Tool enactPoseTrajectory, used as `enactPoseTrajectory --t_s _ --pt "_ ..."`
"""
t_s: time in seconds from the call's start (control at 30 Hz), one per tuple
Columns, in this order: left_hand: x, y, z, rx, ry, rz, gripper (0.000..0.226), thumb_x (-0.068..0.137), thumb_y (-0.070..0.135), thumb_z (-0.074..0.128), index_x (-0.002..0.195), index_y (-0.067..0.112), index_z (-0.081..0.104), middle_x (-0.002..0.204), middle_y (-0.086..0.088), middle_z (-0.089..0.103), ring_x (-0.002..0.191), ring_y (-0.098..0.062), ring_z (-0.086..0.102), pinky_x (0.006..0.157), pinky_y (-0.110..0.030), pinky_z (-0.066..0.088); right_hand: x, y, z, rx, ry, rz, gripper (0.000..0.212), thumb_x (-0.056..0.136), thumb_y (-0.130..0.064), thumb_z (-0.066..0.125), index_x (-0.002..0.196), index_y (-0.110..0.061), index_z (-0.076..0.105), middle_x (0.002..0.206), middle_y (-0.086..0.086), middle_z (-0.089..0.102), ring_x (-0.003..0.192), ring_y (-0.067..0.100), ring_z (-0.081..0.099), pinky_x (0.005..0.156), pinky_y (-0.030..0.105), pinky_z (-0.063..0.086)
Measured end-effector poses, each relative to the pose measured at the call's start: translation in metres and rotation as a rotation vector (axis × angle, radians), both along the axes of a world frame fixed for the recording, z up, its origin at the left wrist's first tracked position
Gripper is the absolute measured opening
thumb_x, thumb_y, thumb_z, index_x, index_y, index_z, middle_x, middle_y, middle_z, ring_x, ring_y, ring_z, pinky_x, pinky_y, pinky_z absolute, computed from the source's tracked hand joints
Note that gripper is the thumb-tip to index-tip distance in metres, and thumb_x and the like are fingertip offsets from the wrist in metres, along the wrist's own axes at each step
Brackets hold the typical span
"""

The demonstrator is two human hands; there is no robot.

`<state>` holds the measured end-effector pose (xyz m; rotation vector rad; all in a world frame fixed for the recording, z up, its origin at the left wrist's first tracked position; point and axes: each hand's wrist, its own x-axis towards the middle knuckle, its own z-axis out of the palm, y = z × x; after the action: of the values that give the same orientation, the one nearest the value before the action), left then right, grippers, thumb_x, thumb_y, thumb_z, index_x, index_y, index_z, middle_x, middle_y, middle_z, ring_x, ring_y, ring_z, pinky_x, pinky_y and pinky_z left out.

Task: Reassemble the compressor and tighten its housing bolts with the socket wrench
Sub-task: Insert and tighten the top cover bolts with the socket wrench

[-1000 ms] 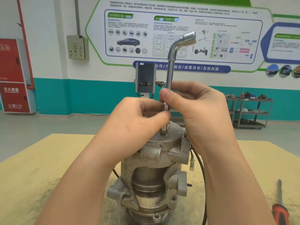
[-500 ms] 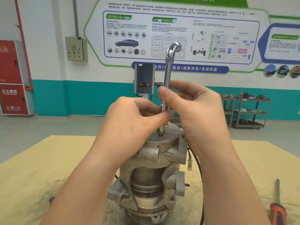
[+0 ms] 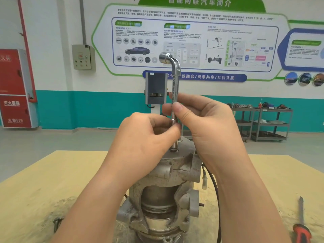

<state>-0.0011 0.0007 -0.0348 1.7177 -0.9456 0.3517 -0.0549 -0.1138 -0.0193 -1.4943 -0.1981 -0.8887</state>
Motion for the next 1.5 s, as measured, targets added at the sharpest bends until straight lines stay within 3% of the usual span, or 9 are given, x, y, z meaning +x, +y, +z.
enactPoseTrajectory --t_s 0.17,0.4,0.63,0.87,1.07,1.13,1.23,1.33,1.5 --pt "0.0 0.002 0.001 -0.051 0.049 -0.075 0.021 0.081 0.043 0.072 0.091 0.027 0.08 0.082 0.017 0.076 0.084 0.003 0.071 0.08 -0.027 0.054 -0.002 0.002 0.0 0.046 -0.034 -0.113 0.025 0.071 -0.01 0.083 0.091 -0.016 0.069 0.075 0.004 0.075 0.069 0.015 0.072 0.062 0.022 0.056" --pt "-0.001 0.003 -0.001 -0.041 0.062 -0.101 0.018 0.085 0.039 0.066 0.089 0.028 0.08 0.081 0.015 0.076 0.084 0.001 0.071 0.08 -0.03 0.055 -0.008 0.001 0.003 -0.057 0.079 0.052 0.019 0.093 -0.005 0.06 0.109 -0.01 0.069 0.086 -0.003 0.076 0.081 0.003 0.072 0.068 0.01 0.052" --pt "-0.002 0.004 0.0 -0.054 0.084 -0.076 0.013 0.077 0.036 0.074 0.086 0.028 0.081 0.077 0.014 0.076 0.081 0.001 0.072 0.083 -0.035 0.057 -0.003 0.01 0.0 0.016 0.013 -0.154 0.024 0.066 -0.01 0.087 0.082 -0.013 0.069 0.071 0.001 0.074 0.063 0.013 0.071 0.051 0.022 0.055" --pt "-0.002 0.005 0.001 0.07 0.071 -0.076 0.023 0.089 0.035 0.061 0.086 0.021 0.079 0.08 0.0 0.076 0.085 -0.02 0.071 0.078 -0.038 0.056 -0.012 0.002 0.005 -0.112 0.101 -0.031 0.015 0.093 -0.008 0.061 0.103 -0.011 0.072 0.083 -0.007 0.076 0.077 0.0 0.071 0.064 0.008 0.051" --pt "-0.002 0.004 0.001 -0.039 0.12 -0.027 0.026 0.066 0.048 0.078 0.079 0.026 0.079 0.073 0.014 0.075 0.074 0.002 0.071 0.07 -0.022 0.049 -0.007 0.001 0.002 -0.019 0.019 -0.137 0.021 0.071 -0.011 0.083 0.086 -0.014 0.068 0.064 -0.005 0.071 0.057 0.002 0.066 0.052 0.014 0.049" --pt "-0.001 0.004 0.002 -0.02 0.107 -0.017 0.02 0.072 0.043 0.078 0.08 0.025 0.079 0.073 0.013 0.075 0.075 0.0 0.071 0.072 -0.025 0.051 -0.005 0.002 0.002 -0.039 0.037 -0.151 0.022 0.072 -0.016 0.083 0.09 -0.017 0.068 0.064 -0.007 0.069 0.057 0.0 0.064 0.051 0.013 0.048" --pt "0.0 0.004 0.001 0.038 0.077 -0.045 0.017 0.085 0.034 0.069 0.085 0.02 0.079 0.077 0.007 0.076 0.082 -0.011 0.073 0.079 -0.036 0.057 -0.004 0.002 0.002 -0.103 0.094 -0.095 0.023 0.087 -0.017 0.071 0.109 -0.014 0.07 0.09 -0.005 0.076 0.081 0.0 0.07 0.07 0.015 0.054" --pt "-0.001 0.004 0.0 0.09 0.06 -0.068 0.023 0.089 0.034 0.063 0.089 0.016 0.078 0.081 -0.005 0.075 0.09 -0.026 0.071 0.083 -0.046 0.056 -0.005 0.003 0.001 -0.052 0.071 -0.028 0.02 0.088 -0.006 0.067 0.108 -0.007 0.07 0.086 -0.001 0.077 0.082 0.006 0.072 0.073 0.019 0.057" --pt "-0.003 0.005 0.001 -0.063 0.08 -0.025 0.026 0.066 0.048 0.075 0.078 0.026 0.079 0.072 0.012 0.075 0.074 -0.001 0.071 0.071 -0.021 0.054 -0.004 0.004 0.001 0.018 -0.004 -0.133 0.024 0.067 -0.007 0.085 0.084 -0.012 0.068 0.069 -0.002 0.073 0.063 0.007 0.07 0.057 0.018 0.054"
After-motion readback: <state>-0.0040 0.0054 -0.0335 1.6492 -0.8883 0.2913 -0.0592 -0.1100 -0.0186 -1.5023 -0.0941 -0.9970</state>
